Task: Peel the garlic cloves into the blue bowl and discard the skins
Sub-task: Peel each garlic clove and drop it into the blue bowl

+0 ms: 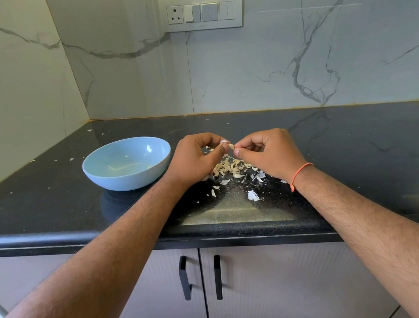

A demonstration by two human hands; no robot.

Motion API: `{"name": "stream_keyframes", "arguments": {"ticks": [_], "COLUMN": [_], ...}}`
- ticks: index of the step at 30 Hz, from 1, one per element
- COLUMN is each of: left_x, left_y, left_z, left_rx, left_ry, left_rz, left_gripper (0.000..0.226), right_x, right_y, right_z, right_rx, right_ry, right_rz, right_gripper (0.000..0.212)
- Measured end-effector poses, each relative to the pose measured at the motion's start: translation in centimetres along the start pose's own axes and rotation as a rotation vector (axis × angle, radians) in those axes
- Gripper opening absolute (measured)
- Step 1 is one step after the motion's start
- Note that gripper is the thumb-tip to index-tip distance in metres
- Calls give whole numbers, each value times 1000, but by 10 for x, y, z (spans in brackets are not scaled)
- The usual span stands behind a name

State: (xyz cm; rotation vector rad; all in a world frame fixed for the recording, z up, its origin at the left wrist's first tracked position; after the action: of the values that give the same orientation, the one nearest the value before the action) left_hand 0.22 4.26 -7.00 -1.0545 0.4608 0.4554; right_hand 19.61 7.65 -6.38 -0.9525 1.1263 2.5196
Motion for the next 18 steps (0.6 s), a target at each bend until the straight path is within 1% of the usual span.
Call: {"name": "stream_keyframes", "arguments": {"ticks": [9, 18], "left_x": [0, 1], "left_y": [-1, 2], "left_z": [0, 3], "left_rx": [37, 29], "left_ry": [24, 86], "left_rz": [74, 68], "left_gripper": [7, 10], "right_x": [0, -2], "right_y": [6, 9], "right_z": [-2, -4], "right_rx": [-8, -33], "right_ry": [-8, -26], "right_rz": [-64, -93], "right_gripper": [9, 10]}}
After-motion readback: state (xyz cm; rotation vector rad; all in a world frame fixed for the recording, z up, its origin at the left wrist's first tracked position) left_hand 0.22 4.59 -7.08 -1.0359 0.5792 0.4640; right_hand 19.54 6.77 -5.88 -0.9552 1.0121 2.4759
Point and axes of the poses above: each hand's wrist, its own z-axis towards the middle knuckle, its own x-axis out of the palm, y = z × x, the point moved 4 cm from there along z, towards the middle knuckle, and after that the axes turned 10 degrees about y, right-handed, at the moved point
